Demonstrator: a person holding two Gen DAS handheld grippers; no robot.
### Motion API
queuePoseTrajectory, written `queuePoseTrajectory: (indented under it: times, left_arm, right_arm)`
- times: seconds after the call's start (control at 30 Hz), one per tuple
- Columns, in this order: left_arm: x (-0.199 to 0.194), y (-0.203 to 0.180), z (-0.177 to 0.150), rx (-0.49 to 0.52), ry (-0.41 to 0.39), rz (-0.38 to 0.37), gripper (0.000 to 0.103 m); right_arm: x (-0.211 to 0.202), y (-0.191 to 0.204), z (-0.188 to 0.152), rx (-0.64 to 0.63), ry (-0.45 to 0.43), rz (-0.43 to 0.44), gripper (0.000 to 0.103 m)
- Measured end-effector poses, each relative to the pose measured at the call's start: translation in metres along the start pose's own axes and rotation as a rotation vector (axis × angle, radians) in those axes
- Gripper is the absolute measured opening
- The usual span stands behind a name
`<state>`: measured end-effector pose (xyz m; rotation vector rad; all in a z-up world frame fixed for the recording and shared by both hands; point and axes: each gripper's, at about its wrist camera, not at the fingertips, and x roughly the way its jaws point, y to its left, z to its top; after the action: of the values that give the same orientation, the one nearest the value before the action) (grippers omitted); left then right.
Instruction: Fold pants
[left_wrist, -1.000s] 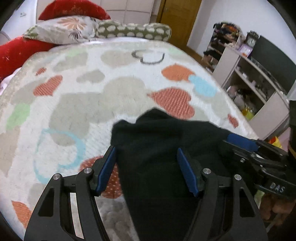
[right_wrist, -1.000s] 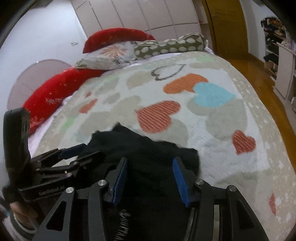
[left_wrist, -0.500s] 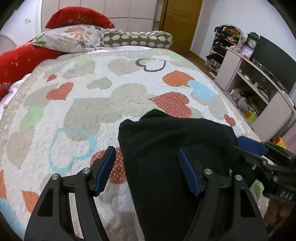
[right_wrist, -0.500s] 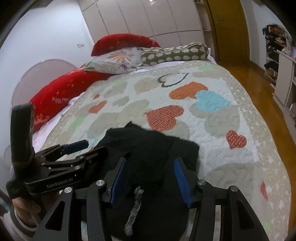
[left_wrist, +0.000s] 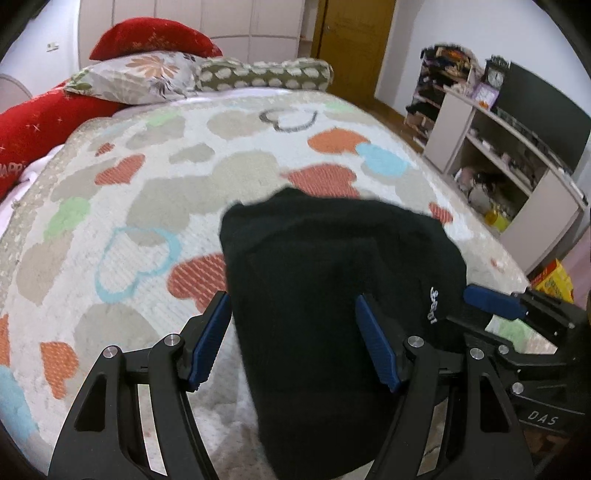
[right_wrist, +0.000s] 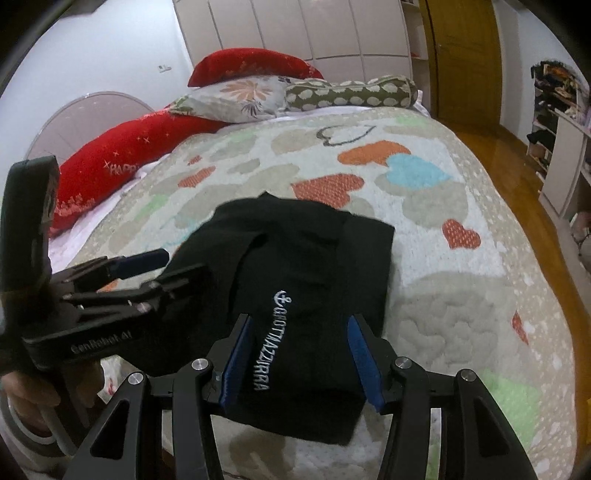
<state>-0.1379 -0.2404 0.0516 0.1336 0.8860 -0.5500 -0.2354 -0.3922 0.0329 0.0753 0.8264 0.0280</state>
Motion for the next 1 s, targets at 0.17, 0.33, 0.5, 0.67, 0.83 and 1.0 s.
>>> queuePoseTrajectory:
  times: [0.17, 0.33, 0.5, 0.67, 0.83, 1.0]
  left_arm:
    - [0.003, -0.006, -0.005, 0.014, -0.012, 0.022, 0.070]
    - [-0.002, 0.003, -0.002, -0.008, 0.008, -0.024, 0.070]
    - [-0.016, 0.037, 0.004, -0.118, 0.004, -0.136, 0.073]
    - [0.005, 0.062, 0.003, -0.240, 0.086, -0.241, 0.078]
    - [0.033, 0.054, 0.000, -0.292, 0.145, -0.351, 0.086]
    - [0.031, 0.035, 0.006, -0.189, 0.096, -0.345, 0.056]
  right_arm:
    - [0.008, -0.007, -0.008, 0.000, 0.024, -0.050, 0.053]
    - [-0.002, -0.026, -0.008, 0.095, 0.013, 0.023, 0.054]
    - [-0.002, -0.050, 0.002, 0.175, -0.019, 0.093, 0.076]
    - [0.031, -0.066, 0.011, 0.269, 0.021, 0.197, 0.077]
    - [0.051, -0.057, 0.015, 0.259, -0.018, 0.294, 0.069]
    - [0.051, -0.049, 0.018, 0.286, -0.049, 0.315, 0.039]
